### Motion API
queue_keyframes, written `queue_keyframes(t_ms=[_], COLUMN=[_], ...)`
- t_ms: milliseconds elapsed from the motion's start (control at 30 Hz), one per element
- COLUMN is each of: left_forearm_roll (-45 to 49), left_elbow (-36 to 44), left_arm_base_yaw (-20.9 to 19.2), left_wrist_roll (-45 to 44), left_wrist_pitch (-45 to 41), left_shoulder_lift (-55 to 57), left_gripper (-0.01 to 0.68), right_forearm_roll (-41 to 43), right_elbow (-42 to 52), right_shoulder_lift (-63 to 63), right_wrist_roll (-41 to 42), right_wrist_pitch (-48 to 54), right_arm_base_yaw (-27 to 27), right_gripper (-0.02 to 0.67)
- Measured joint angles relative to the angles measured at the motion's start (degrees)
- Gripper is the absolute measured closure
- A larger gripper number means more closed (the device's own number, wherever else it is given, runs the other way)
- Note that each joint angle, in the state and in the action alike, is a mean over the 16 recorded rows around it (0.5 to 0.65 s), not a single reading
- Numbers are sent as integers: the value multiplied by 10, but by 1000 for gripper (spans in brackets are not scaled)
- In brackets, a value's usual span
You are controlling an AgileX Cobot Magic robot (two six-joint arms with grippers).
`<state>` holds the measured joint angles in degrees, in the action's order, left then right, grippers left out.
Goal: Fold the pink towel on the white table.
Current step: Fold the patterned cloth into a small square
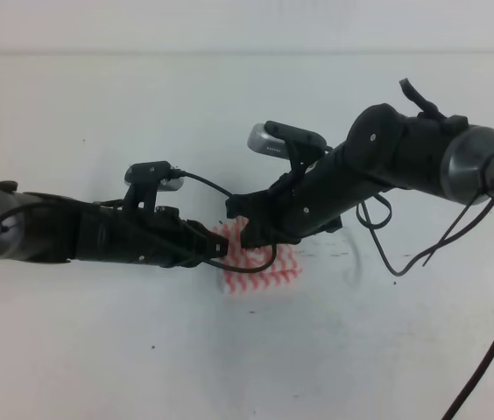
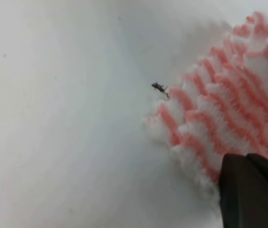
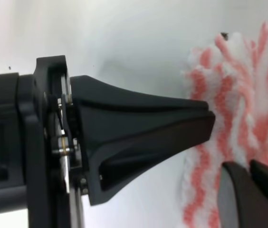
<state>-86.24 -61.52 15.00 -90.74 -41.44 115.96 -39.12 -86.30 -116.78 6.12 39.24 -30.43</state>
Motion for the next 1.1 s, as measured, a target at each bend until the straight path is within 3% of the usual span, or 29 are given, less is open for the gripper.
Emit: queue_keyframes(t_ms=[1100], left_forearm_roll=[0], left_elbow=[0], left_arm_base_yaw=[0], left_wrist_roll=[0], left_wrist_pitch=[-1], left_shoulder_lift=[0], left_gripper=[679], right_forearm_roll=[-2], right_elbow=[-7], right_shoulder_lift=[-17], right_wrist_roll=[-3], right_wrist_pitch=[-16], right_arm_base_yaw=[-12], right_gripper=[666])
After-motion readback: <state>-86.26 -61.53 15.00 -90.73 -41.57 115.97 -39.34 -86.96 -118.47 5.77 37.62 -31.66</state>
